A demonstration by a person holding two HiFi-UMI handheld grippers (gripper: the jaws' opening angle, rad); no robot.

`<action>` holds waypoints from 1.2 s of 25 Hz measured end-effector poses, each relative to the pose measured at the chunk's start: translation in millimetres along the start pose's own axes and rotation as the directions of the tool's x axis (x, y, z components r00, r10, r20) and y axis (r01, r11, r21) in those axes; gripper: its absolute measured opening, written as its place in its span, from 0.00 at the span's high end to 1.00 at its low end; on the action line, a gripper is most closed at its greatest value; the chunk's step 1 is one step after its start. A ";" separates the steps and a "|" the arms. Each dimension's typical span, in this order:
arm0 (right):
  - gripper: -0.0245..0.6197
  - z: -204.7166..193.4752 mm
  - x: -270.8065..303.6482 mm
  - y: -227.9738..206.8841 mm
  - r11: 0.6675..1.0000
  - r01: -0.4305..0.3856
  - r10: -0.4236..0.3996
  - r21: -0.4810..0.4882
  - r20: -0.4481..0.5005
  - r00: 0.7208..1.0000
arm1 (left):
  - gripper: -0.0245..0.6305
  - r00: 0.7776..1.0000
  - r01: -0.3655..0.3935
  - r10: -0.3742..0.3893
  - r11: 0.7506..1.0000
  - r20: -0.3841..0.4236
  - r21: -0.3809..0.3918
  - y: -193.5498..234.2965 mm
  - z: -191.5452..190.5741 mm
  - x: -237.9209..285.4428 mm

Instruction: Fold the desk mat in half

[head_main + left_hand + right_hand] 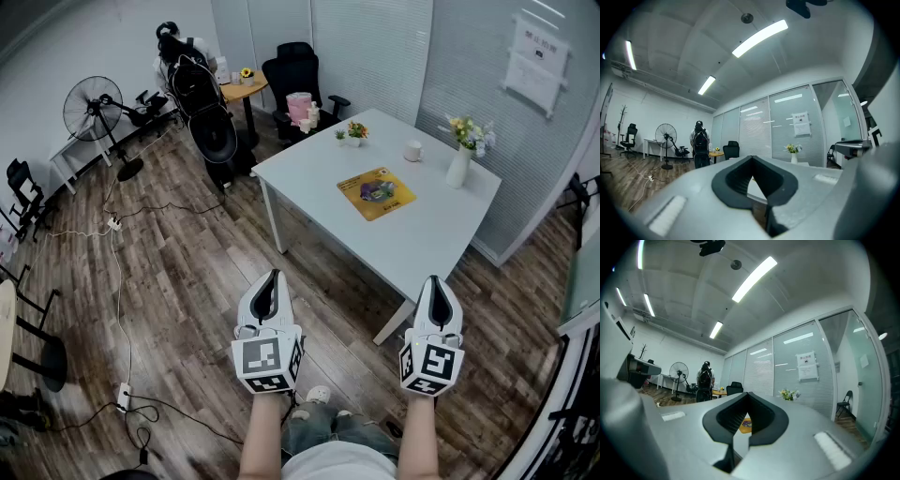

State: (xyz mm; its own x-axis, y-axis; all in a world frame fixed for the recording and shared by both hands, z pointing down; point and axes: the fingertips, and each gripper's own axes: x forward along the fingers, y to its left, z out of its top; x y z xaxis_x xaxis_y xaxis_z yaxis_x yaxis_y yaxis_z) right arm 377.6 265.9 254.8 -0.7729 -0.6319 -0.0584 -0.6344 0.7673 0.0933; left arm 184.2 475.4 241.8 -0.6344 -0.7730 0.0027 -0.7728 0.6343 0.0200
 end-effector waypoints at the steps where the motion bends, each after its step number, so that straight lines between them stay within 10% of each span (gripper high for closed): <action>1: 0.93 0.2 0.1 1.1 1.000 0.000 0.000 -0.001 -0.001 1.000 | 0.96 1.000 0.000 0.000 1.000 -0.001 -0.002 1.6 -0.1 -0.1; 23: 0.93 -8.5 45.8 14.8 0.999 0.028 -0.027 0.019 -0.014 1.000 | 0.95 1.000 0.009 -0.009 1.000 -0.005 -0.007 33.6 -6.4 47.4; 30: 0.76 -14.2 75.4 32.2 1.000 -0.008 0.008 0.015 -0.013 1.000 | 0.65 1.000 0.007 -0.008 1.000 0.025 0.021 52.7 -6.8 80.7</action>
State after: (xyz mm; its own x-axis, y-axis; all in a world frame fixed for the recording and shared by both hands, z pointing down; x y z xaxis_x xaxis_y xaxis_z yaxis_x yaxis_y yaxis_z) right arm 299.1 241.3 267.5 -0.7777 -0.6270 -0.0446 -0.6284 0.7738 0.0793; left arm 92.5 446.4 249.9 -0.6288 -0.7772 -0.0220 -0.7774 0.6290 -0.0008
